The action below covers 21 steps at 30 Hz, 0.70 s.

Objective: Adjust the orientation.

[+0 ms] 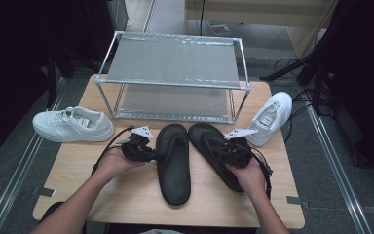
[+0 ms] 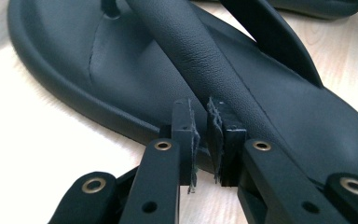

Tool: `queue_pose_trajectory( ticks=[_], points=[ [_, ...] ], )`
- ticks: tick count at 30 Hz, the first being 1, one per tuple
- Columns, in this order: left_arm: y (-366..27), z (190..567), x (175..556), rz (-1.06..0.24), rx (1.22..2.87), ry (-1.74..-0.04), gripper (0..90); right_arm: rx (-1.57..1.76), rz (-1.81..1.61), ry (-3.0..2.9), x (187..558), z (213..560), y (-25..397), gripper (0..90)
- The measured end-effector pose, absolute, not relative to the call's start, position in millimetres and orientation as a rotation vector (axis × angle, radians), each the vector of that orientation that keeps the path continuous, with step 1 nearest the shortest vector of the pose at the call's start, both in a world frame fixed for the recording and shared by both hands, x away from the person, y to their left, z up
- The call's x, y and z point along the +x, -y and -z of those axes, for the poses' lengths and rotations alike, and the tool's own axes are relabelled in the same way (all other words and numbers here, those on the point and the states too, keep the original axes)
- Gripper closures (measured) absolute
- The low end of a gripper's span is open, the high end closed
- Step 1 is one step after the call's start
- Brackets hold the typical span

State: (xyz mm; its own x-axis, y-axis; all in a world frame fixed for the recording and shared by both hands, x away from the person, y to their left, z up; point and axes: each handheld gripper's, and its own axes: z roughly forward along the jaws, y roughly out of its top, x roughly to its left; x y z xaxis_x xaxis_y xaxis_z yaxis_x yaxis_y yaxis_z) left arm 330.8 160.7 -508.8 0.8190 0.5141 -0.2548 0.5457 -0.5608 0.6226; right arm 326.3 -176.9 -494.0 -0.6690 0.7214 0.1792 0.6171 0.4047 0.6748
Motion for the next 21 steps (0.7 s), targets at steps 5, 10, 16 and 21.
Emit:
queue_pose_trajectory(
  ticks=[5,10,16,21],
  points=[
    [-156,510,329,0.075,2.278,-0.755,81.0,1.198,-1.120,-2.516,326,495,175,84.3],
    [-152,510,327,0.089,2.276,-0.746,80.8,1.204,-1.132,-2.520,326,495,173,84.2],
    [-144,510,324,0.095,2.286,-0.717,80.4,1.206,-1.151,-2.528,325,496,171,83.9],
    [-137,511,321,0.102,2.292,-0.693,79.0,1.200,-1.158,-2.535,325,497,170,83.7]
  ],
)
